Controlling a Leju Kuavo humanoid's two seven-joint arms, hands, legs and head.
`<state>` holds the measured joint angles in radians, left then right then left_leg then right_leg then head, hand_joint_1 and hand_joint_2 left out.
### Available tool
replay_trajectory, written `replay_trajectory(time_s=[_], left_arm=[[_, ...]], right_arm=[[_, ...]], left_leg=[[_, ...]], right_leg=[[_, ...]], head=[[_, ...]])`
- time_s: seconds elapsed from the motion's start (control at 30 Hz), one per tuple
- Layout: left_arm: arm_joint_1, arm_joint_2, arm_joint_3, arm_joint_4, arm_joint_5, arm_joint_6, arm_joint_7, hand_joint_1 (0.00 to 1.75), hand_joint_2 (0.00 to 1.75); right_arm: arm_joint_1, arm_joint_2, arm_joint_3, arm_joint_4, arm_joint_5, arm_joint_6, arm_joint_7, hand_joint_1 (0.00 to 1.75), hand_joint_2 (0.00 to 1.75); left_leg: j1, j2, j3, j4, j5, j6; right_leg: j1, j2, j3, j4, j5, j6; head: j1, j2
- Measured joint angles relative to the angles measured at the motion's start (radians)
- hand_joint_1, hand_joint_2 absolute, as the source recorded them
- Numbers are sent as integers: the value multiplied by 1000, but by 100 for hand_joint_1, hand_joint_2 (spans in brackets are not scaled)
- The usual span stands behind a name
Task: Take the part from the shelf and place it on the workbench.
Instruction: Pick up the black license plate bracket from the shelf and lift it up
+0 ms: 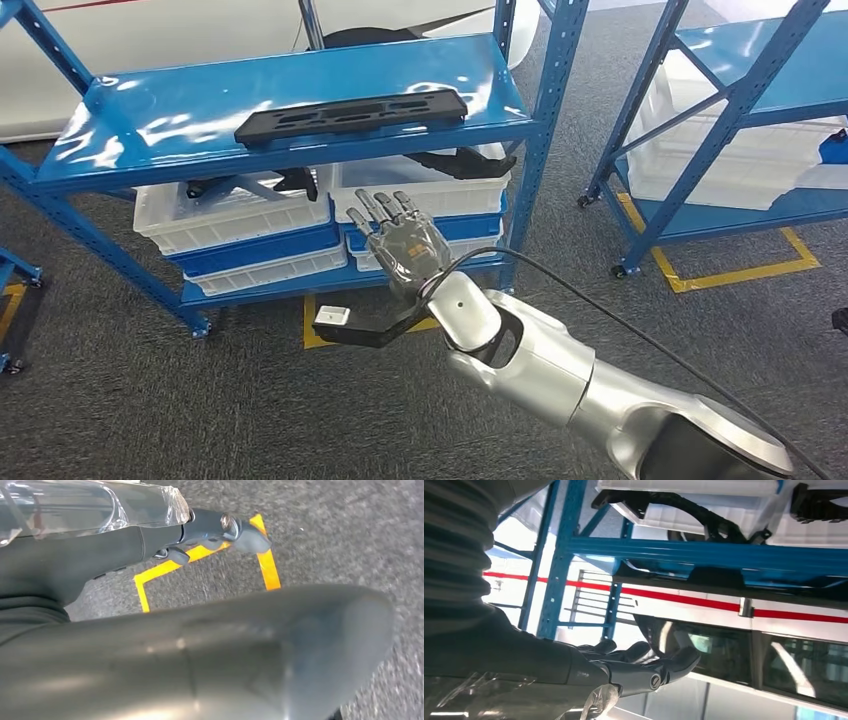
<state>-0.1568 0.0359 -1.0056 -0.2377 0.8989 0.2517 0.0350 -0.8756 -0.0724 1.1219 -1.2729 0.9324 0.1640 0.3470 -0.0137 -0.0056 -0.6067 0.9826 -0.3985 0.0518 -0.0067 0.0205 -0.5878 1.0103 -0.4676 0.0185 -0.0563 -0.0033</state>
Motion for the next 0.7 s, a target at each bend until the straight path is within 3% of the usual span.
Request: replay_trajectory(time_s=[0.07,0.1,0.17,0.2,0.23,0.27,0.37,0.43,0.53,0.6,0.7], left_arm=[[1,-1,0,0,-1,0,-3,0,0],[0,-1,0,0,-1,0,-4,0,0],[-1,-1,0,0,-1,0,-5,0,0],[-1,-1,0,0,-1,-1,-5,0,0],[0,-2,0,0,-1,-1,-5,0,0],[0,-2,0,0,-1,-1,-5,0,0],[0,-2,0,0,-1,-1,-5,0,0],[0,-1,0,0,-1,-1,-5,0,0],[1,-1,0,0,-1,-1,-5,0,0],[0,-2,0,0,-1,-1,-5,0,0],[0,-2,0,0,-1,-1,-6,0,0]], right_arm=[[-2,0,0,0,0,0,-1,0,175],[-3,0,0,0,0,0,-1,0,175],[-4,0,3,1,0,0,-1,0,175],[-3,0,4,2,0,0,-1,0,175],[-3,0,6,4,0,0,-1,0,175],[-2,0,7,5,0,0,-1,0,175],[-3,0,8,7,0,1,-2,0,175],[-4,1,10,8,0,1,-2,0,175],[-5,2,12,9,0,1,-3,0,175],[-8,4,12,9,0,1,-4,0,175],[-9,8,15,9,0,1,-9,0,175]], left_leg=[[7,2,12,-16,4,-1],[11,4,19,-22,5,-1],[11,6,22,-23,3,1],[12,6,23,-23,2,2],[14,6,23,-23,1,1],[16,6,25,-22,-1,-1],[19,3,28,-13,-11,-16],[15,2,27,-8,-16,-26],[18,2,24,-1,-24,-35],[22,3,-6,65,-61,-44],[23,3,-106,264,-137,-53]], right_leg=[[2,-3,-10,31,-21,8],[3,-5,-29,76,-45,12],[1,-7,-95,203,-98,19],[-1,-7,-125,253,-112,22],[-3,-8,-139,270,-107,25],[-5,-10,-134,250,-85,27],[-13,-16,-45,59,8,32],[-14,-15,-18,1,23,24],[-11,-12,-17,-1,24,3],[-13,-12,-15,-3,25,-7],[-10,-11,-14,-2,22,-14]], head=[[0,0],[1,0],[1,0],[1,0],[1,0],[2,0],[2,0],[2,0],[1,0],[0,0],[-2,0]])
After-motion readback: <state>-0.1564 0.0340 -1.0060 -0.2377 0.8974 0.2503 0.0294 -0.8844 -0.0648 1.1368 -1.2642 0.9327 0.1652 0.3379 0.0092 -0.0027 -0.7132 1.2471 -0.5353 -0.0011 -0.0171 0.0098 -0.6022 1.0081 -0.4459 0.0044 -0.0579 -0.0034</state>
